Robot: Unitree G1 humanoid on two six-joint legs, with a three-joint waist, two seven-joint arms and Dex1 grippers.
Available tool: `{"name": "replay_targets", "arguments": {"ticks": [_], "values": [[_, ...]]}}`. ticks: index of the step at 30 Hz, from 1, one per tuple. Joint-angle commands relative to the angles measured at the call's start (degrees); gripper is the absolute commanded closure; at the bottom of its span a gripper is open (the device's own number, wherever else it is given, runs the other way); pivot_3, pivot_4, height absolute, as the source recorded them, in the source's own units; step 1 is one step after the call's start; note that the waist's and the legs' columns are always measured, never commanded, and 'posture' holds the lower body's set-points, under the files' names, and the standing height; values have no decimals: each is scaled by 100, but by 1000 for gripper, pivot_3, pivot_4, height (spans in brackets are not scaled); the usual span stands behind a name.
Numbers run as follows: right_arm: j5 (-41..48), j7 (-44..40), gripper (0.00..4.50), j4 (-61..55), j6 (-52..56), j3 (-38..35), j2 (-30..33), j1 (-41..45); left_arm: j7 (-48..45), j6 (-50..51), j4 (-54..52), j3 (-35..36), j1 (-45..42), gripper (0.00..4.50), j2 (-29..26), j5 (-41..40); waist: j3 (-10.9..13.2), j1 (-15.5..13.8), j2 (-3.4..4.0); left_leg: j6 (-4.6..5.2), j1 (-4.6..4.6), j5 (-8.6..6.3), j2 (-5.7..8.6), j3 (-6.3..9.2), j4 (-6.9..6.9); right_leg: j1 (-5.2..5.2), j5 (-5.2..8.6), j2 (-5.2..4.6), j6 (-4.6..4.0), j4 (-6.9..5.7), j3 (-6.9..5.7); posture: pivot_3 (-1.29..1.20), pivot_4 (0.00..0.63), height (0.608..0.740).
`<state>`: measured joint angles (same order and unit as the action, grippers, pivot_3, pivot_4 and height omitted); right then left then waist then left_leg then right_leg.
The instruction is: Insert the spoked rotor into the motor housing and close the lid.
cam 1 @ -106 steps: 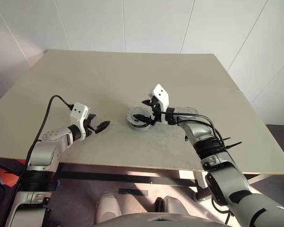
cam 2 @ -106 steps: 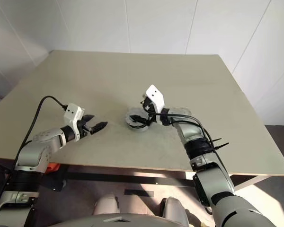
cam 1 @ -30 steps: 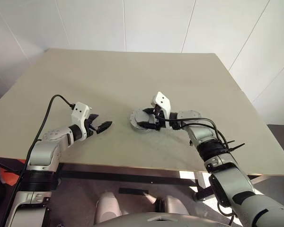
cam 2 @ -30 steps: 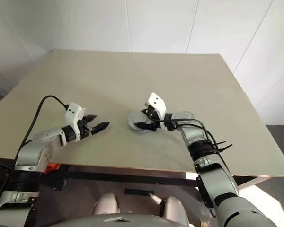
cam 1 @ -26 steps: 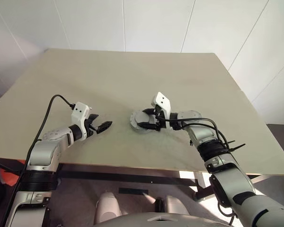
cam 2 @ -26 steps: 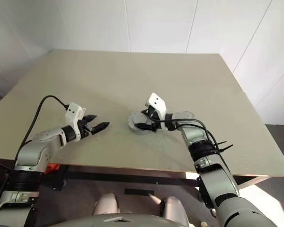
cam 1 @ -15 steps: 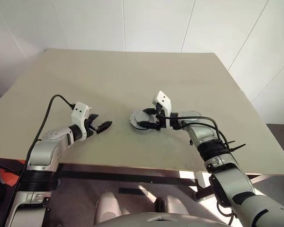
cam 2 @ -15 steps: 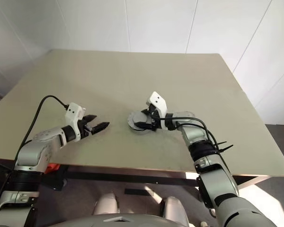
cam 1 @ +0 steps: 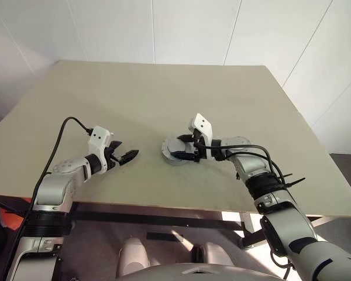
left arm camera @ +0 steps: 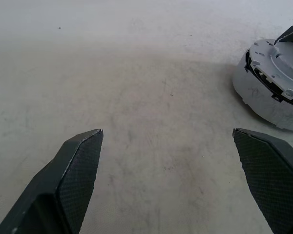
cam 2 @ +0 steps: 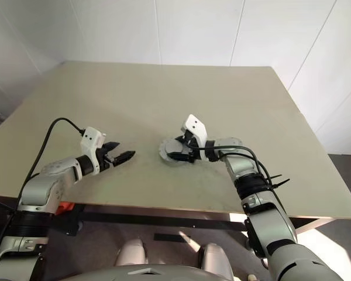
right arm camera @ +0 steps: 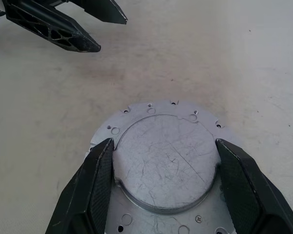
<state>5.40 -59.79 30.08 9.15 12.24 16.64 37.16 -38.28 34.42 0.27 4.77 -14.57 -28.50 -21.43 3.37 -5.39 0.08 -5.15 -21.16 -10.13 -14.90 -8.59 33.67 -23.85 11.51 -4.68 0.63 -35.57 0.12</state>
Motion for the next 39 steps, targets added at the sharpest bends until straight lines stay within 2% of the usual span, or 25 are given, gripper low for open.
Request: {"name": "replay_targets", "arguments": {"ticks": [1,21,27,39], "values": [[-62,88,1335,-3,-152,-17,25,57,-8,-32,-177,67,-77,0,-50,-37,0,-1,0,0,0,0,0,0,0,0,0,0,0,0,0,0,0,740],[-359,288,1335,507,-166,118,83,88,2,-31,-197,70,-71,0,-45,-39,-1,2,-1,-3,22,2,1,0,0,19,0,-2,0,-9,0,0,0,740],[-387,140,1335,572,-208,207,215,66,0,-32,-184,68,-84,0,-51,-33,-1,-4,-1,-2,55,1,15,0,-2,58,2,-20,3,-6,-3,0,0,740],[-239,-265,1335,391,-103,255,396,6,-2,-54,-151,60,-105,0,-41,-23,-4,-20,-1,5,33,-3,35,0,-4,67,7,-51,11,20,-18,0,0,740]]}}
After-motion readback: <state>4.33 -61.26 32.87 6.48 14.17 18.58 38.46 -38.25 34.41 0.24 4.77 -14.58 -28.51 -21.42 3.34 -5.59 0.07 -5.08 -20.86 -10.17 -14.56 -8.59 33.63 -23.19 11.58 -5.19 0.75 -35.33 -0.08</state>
